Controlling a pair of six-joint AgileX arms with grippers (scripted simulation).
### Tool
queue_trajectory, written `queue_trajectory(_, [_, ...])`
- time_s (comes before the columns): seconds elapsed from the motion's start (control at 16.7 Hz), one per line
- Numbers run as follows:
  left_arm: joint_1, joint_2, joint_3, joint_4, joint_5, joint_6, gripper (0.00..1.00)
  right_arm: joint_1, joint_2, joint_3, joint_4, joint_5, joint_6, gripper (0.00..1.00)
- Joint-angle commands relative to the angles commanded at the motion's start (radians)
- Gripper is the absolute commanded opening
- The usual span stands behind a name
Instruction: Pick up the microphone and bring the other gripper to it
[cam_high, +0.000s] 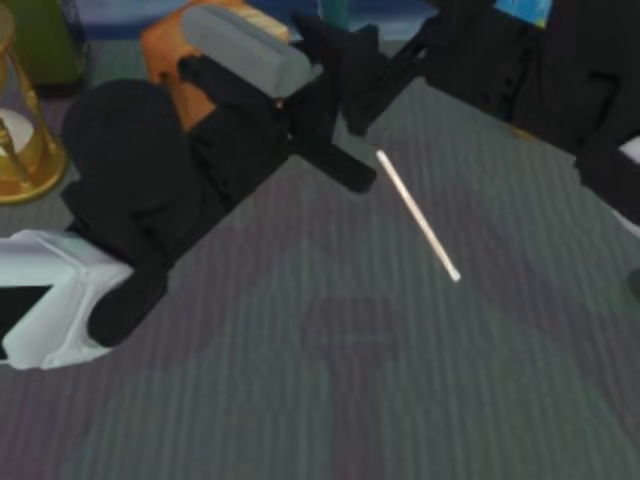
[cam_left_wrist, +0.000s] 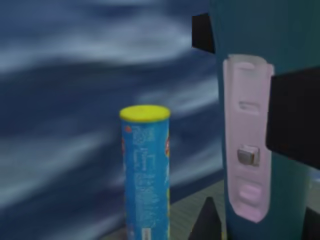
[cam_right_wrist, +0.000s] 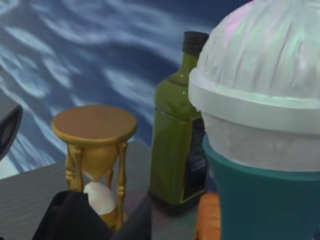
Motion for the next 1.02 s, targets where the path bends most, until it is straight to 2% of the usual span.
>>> queue_trajectory(0.12, [0.000,0.000,0.000,0.000,0.000,0.000,0.00,0.012,0.035,0.033,0.007,0.013,0.001,1.00])
queue_trajectory(0.36, [0.000,0.000,0.000,0.000,0.000,0.000,0.00,0.013,0.037,0.035,0.007,0.013,0.001,1.00])
queue_trajectory(1.02, [0.000,0.000,0.000,0.000,0.000,0.000,0.00,0.013,0.037,0.035,0.007,0.013,0.001,0.17])
